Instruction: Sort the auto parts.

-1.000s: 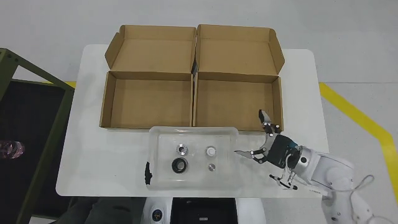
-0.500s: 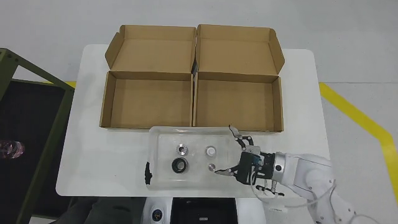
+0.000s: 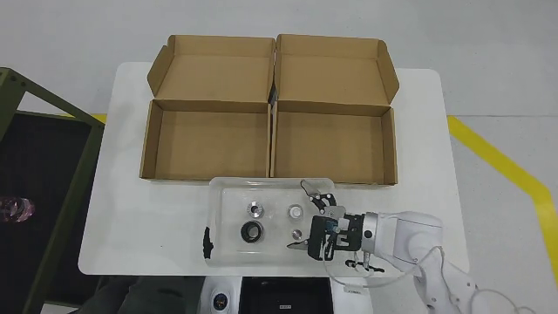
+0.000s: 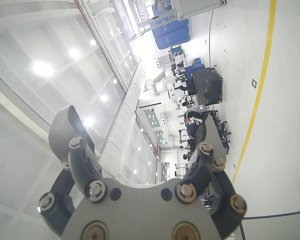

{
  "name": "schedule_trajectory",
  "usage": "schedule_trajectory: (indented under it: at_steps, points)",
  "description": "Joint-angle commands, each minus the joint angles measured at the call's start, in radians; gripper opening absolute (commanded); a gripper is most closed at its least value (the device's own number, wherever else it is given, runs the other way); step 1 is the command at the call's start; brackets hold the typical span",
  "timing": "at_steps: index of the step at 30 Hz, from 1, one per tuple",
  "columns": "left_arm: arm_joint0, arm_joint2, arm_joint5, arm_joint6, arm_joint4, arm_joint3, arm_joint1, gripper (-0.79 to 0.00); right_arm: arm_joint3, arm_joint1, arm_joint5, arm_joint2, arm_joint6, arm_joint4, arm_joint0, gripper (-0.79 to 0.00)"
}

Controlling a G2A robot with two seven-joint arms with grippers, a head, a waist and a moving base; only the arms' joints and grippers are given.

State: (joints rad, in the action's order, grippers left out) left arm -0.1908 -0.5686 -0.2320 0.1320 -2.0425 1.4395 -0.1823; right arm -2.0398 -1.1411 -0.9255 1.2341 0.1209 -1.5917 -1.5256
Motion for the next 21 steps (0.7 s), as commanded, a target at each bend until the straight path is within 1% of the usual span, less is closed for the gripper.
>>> schedule_trajectory:
  at_steps: [1,5,14,16,19,21]
  points:
    - [0.0,0.0,0.0,0.0,0.0,0.0,0.0,0.0,0.007,0.001,-0.007,-0.011,0.019,0.001,0.011,0.0]
    - [0.0,0.0,0.0,0.0,0.0,0.0,0.0,0.0,0.024,0.001,-0.01,-0.039,0.041,0.006,0.028,0.0]
    - [0.0,0.0,0.0,0.0,0.0,0.0,0.0,0.0,0.074,0.002,0.02,-0.078,0.076,0.01,0.063,0.0]
    - [0.0,0.0,0.0,0.0,0.0,0.0,0.0,0.0,0.08,0.003,0.023,-0.082,0.083,0.013,0.069,-0.022]
    - [0.0,0.0,0.0,0.0,0.0,0.0,0.0,0.0,0.083,0.004,0.028,-0.089,0.091,0.018,0.076,-0.117]
    - [0.0,0.0,0.0,0.0,0.0,0.0,0.0,0.0,0.086,0.004,0.033,-0.095,0.098,0.021,0.079,-0.151]
